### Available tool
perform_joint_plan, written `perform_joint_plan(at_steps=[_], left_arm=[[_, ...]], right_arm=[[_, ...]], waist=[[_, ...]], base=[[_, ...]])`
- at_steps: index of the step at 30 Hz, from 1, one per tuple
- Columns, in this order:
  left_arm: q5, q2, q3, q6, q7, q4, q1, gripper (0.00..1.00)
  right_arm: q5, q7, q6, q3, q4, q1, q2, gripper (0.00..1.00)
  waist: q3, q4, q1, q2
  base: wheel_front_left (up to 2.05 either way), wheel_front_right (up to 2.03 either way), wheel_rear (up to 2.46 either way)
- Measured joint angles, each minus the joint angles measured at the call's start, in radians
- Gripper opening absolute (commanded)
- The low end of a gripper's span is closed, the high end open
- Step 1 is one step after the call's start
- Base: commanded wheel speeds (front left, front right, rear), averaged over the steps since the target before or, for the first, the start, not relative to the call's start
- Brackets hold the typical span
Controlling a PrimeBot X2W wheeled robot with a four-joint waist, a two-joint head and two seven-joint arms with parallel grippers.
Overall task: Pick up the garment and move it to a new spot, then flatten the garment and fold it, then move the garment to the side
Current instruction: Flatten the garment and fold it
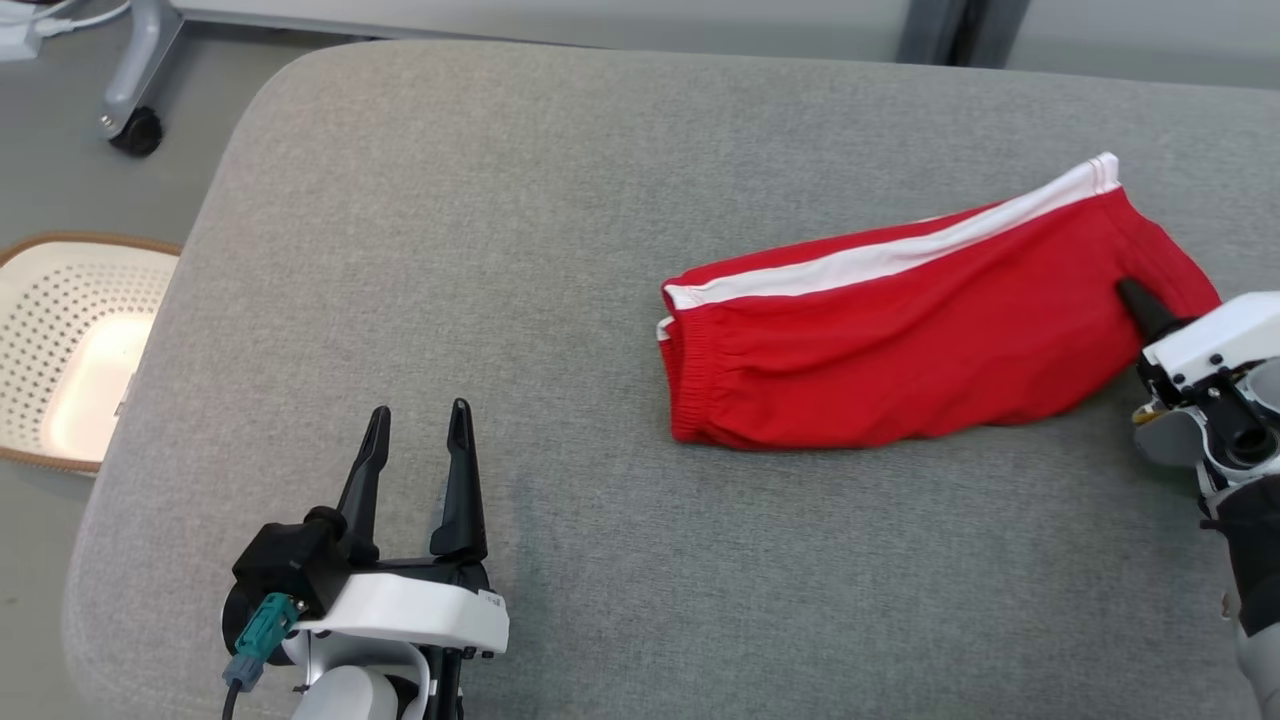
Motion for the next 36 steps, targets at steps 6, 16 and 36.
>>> perform_joint_plan(at_steps=[6,16,36], left_arm=[[0.008,0.001,0.014,-0.005,0.0,0.006,0.009,1.0],[0.017,0.0,0.039,-0.019,0.0,0.013,0.033,1.0],[0.053,0.0,0.022,-0.053,0.0,0.026,0.04,1.0]], right_arm=[[0.017,-0.047,0.0,-0.048,0.004,0.03,-0.021,0.0],[0.028,-0.095,0.0,-0.091,0.003,0.122,-0.024,0.0],[-0.02,-0.196,0.0,-0.112,0.035,0.186,-0.084,0.0]], waist=[[-0.025,-0.031,0.0,0.0],[-0.066,-0.07,0.0,0.0],[-0.108,-0.125,0.0,0.0]], base=[[0.0,0.0,0.0],[0.0,0.0,0.0],[0.0,0.0,0.0]])
